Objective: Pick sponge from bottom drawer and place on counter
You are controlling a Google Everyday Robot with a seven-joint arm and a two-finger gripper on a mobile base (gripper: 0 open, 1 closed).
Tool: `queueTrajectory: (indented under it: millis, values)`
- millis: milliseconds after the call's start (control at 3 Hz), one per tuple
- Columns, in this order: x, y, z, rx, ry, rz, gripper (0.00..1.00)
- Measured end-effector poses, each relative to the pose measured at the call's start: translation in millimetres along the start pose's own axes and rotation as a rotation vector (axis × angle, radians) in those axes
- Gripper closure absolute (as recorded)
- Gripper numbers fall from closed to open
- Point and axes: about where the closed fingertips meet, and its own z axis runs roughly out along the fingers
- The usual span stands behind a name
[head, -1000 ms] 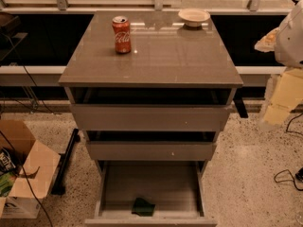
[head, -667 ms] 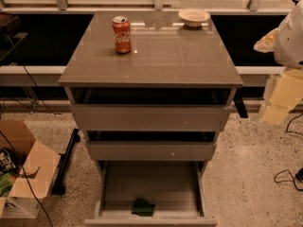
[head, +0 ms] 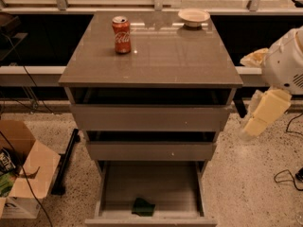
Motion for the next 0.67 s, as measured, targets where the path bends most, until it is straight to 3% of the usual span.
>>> queueTrajectory:
  millis: [667]
  values:
    - [33.7,15.9,54.8,-0.004,-0.186,0.019,0.00]
